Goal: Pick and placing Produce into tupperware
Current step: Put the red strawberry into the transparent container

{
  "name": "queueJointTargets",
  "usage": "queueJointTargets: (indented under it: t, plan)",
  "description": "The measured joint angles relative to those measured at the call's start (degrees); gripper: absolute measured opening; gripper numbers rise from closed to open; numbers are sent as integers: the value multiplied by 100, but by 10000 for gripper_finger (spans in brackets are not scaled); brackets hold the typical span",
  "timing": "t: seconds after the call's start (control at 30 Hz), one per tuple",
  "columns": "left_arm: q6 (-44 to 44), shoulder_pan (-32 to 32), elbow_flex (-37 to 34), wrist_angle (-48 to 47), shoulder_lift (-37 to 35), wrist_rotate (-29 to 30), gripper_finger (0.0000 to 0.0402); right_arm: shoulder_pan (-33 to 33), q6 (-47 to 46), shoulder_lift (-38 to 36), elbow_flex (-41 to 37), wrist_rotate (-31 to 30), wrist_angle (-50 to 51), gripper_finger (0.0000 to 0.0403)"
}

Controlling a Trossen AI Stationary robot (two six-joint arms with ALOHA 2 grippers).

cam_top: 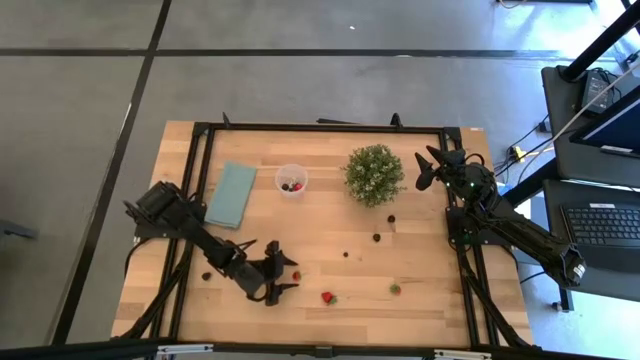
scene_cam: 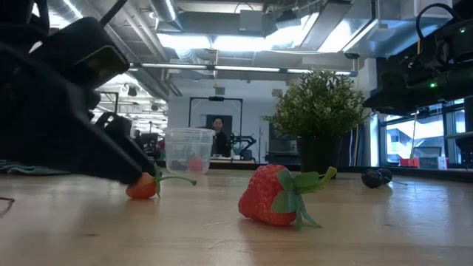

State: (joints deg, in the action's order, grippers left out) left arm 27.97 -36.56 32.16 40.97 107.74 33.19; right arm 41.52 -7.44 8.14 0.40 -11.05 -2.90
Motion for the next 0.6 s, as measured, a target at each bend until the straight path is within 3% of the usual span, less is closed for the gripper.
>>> queueJointTargets:
  t: [0.6]
  plan:
    - [0,-11,-1,165,145,2,283,0,13,0,0,0,0,239]
